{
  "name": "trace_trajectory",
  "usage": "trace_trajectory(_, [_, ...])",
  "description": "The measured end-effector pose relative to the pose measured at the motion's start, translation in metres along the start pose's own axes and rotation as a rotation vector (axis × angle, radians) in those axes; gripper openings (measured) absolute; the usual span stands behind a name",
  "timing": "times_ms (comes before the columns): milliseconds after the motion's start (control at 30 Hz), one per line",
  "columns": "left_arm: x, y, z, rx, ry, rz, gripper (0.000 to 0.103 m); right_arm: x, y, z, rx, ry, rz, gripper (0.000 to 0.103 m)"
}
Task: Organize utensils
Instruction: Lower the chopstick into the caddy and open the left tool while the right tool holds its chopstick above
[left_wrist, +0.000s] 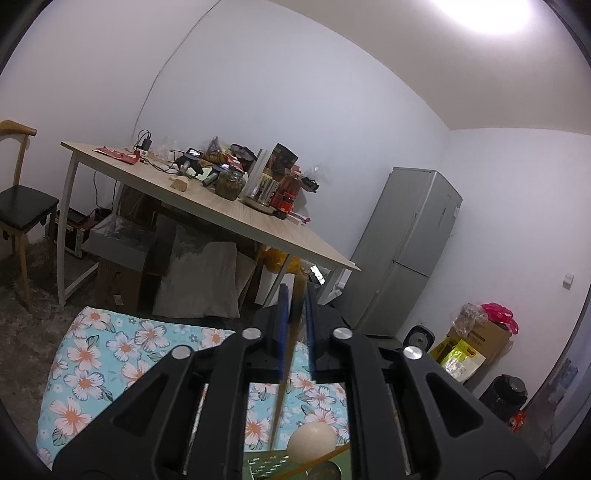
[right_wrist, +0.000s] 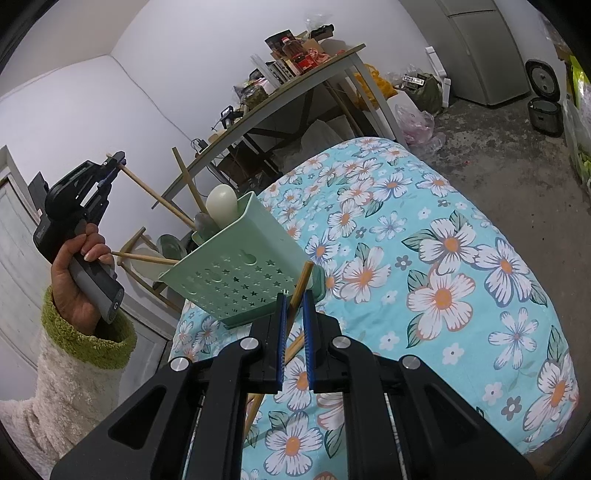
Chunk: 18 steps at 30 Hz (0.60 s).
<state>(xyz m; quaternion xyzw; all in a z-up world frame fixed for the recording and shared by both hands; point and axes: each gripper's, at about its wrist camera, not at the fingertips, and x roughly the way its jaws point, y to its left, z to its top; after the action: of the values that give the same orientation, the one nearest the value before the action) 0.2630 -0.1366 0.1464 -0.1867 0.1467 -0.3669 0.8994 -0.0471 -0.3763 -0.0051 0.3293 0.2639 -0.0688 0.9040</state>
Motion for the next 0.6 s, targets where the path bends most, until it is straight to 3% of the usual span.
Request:
trace_trajectory(167, [-0.005,-0.002,0.002,0.014,-0.009,0.004,0.026,-0.001,0.002,-0.001,-0.011,-0.003,-0.004,0.009])
trace_trajectory(400, [-0.021,-0.005,0.003,0.031,0.002,-0.028,0.028,-0.009,0.015,0.005,-0.057,-0.030,-0.004,0.008])
trace_trajectory(600, [-0.048,-0.007,-0.004,0.090,0.046,-0.071,0.040,-0.035,0.037,0.026,-0.135,-0.108,0.005,0.006])
